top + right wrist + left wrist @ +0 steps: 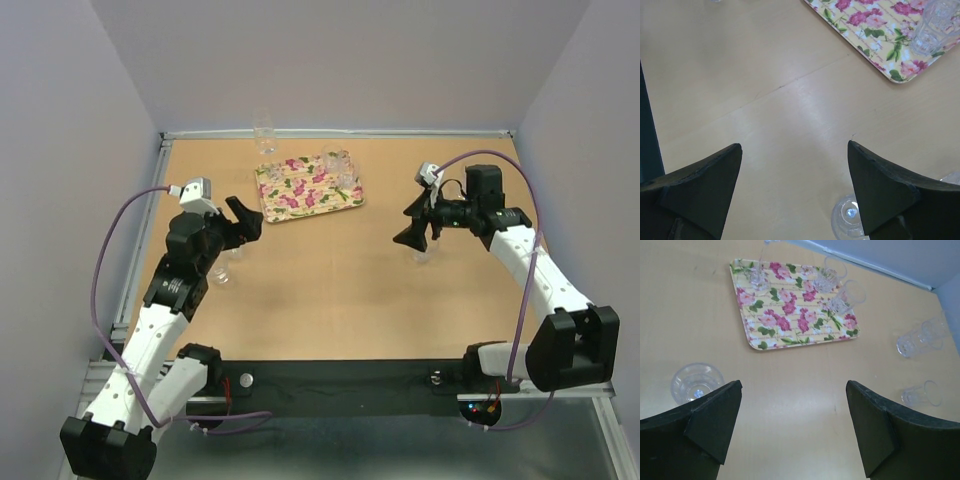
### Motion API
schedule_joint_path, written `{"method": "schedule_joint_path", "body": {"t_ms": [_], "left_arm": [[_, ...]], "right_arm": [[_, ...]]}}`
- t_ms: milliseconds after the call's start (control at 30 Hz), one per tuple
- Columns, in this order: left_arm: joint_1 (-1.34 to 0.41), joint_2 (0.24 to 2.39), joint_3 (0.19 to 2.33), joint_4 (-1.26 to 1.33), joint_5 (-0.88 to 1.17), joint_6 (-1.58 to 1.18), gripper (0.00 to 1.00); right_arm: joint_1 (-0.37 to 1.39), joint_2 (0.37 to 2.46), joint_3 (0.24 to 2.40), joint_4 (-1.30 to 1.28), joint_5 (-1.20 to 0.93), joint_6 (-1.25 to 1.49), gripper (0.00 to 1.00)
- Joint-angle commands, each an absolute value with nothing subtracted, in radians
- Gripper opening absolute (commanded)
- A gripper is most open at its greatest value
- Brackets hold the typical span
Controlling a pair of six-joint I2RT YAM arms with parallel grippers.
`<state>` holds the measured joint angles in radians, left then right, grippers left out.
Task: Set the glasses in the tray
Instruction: Grab a glass with a robot arm
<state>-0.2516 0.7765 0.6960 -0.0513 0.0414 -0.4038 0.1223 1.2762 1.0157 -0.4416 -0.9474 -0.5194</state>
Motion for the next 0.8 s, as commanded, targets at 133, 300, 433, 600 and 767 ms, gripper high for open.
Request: {"method": "schedule_joint_path", "body": {"t_ms": [133,300,433,600,767], "left_arm": [[-0.252,0.756,0.689,-0.152,0.081,-0.583,0.95],[-0.250,0.762,0.704,-0.238,0.051,-0.612,0.95],[-0.252,0.773,0.703,-0.300,0.037,-0.643,0.95],[-0.252,0.810,0.681,-0.330,0.044,-0.673,0.91],[-0.252,0.862,0.681,-0.336,-0.043,-0.666,0.88]], "right_arm": [[0.114,1.281,1.003,-0.402,-0.968,-0.520,0.91],[0.114,1.284,1.002,-0.402,-0.966,-0.525,0.91],[0.114,1.284,0.999,-0.402,-0.962,-0.529,0.91],[0.114,1.289,0.999,-0.402,-0.960,-0.529,0.91],[0.114,1.290,0.999,-0.402,-0.959,-0.528,0.91]]}}
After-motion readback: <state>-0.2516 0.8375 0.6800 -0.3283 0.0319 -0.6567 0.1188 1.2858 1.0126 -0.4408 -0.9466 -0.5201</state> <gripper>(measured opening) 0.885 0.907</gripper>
